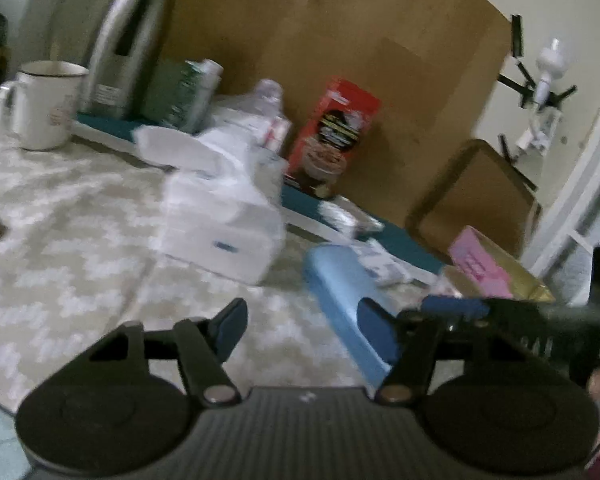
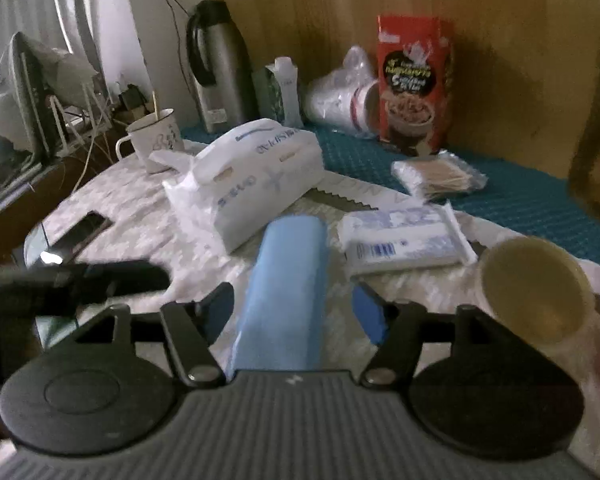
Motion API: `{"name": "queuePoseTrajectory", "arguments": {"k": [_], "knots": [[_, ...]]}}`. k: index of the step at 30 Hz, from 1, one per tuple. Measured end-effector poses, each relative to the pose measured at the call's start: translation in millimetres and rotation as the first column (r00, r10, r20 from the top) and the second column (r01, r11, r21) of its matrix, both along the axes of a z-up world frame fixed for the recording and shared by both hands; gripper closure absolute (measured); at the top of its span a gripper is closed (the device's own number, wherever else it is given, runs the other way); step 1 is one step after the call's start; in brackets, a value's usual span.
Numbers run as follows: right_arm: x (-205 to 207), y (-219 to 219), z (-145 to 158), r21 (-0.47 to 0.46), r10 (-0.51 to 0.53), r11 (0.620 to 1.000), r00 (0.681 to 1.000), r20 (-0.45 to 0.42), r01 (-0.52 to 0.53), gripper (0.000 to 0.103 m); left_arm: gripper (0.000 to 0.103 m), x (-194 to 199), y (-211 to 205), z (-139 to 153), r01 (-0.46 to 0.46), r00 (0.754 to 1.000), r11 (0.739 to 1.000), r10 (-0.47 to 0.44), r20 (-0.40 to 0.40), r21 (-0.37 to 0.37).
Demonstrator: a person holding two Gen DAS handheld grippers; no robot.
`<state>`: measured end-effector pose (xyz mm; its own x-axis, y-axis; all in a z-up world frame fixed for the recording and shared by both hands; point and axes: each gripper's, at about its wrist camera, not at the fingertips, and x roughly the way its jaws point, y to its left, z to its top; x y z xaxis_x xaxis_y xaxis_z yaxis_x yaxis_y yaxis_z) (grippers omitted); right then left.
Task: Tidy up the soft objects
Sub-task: 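Grasp the light-blue case with the left tool and lift it, then carry the light-blue case into the tin box and release it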
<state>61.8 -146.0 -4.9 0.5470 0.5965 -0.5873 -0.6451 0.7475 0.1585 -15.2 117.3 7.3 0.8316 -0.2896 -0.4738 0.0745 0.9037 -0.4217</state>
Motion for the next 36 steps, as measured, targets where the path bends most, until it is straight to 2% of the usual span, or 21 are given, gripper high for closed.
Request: {"name": "queuePoseTrajectory", "arguments": {"k": [4, 12, 14, 15, 16, 20, 24, 26, 31, 36], "knots": [[-10.5, 5.1, -15.1, -0.039, -0.006, 0.999, 0.999, 0.046, 0.008, 0.032, 0.044, 16.5, -19.2, 0.7, 0.075, 0.997, 0.997, -0.076, -0.022, -0.018], [-31.6, 16.3, -29.1, -0.06, 0.012, 0.998, 0.998, 0.069, -0.008, 0.031, 0.041, 47.2, -50.9, -8.3, 0.12, 0.989, 0.993, -0.119, -0.09, 0.006], [-31.0, 21.5, -32.0, -0.066, 0.017, 0.998, 0.997, 0.079, -0.012, 0.036, 0.047, 50.6, -55.9, -13.2, 0.115, 0.988, 0.993, -0.111, -0.11, 0.024], [-31.2, 23.7, -33.7, -0.077, 0.017, 0.997, 0.996, 0.085, -0.011, 0.045, 0.047, 52.6, -57.1, -16.1, 0.115, 0.987, 0.993, -0.112, -0.118, 0.017], [-32.5, 24.2, -34.4, -0.081, 0.014, 0.997, 0.995, 0.096, -0.006, 0.045, 0.049, 53.8, -57.8, -18.4, 0.118, 0.986, 0.993, -0.117, -0.119, -0.002], [-47.3, 12.8, -30.4, -0.073, 0.012, 0.997, 0.995, 0.094, -0.005, 0.045, 0.056, 41.8, -61.7, -12.2, 0.119, 0.985, 0.993, -0.119, -0.125, -0.009], [-69.3, -11.5, -32.2, -0.044, -0.019, 0.999, 0.999, 0.044, 0.021, 0.045, 0.056, 19.0, -82.4, -11.6, 0.163, 0.976, 0.987, -0.162, -0.148, 0.0], [-84.8, -23.6, -34.4, -0.044, -0.059, 0.997, 0.996, 0.064, 0.062, 0.045, 0.056, 9.9, -98.8, -12.7, 0.19, 0.972, 0.982, -0.186, -0.145, 0.015], [-116.9, -71.6, -32.7, -0.007, -0.189, 0.981, 0.974, 0.123, 0.191, 0.045, 0.056, -6.3, -156.0, -1.6, 0.3, 0.95, 0.95, -0.289, -0.121, 0.089], [-122.3, -134.7, -14.8, 0.088, -0.347, 0.938, 0.918, 0.193, 0.336, 0.045, 0.056, 4.5, -225.0, 26.7, 0.422, 0.907, 0.896, -0.418, -0.06, 0.139]]}}
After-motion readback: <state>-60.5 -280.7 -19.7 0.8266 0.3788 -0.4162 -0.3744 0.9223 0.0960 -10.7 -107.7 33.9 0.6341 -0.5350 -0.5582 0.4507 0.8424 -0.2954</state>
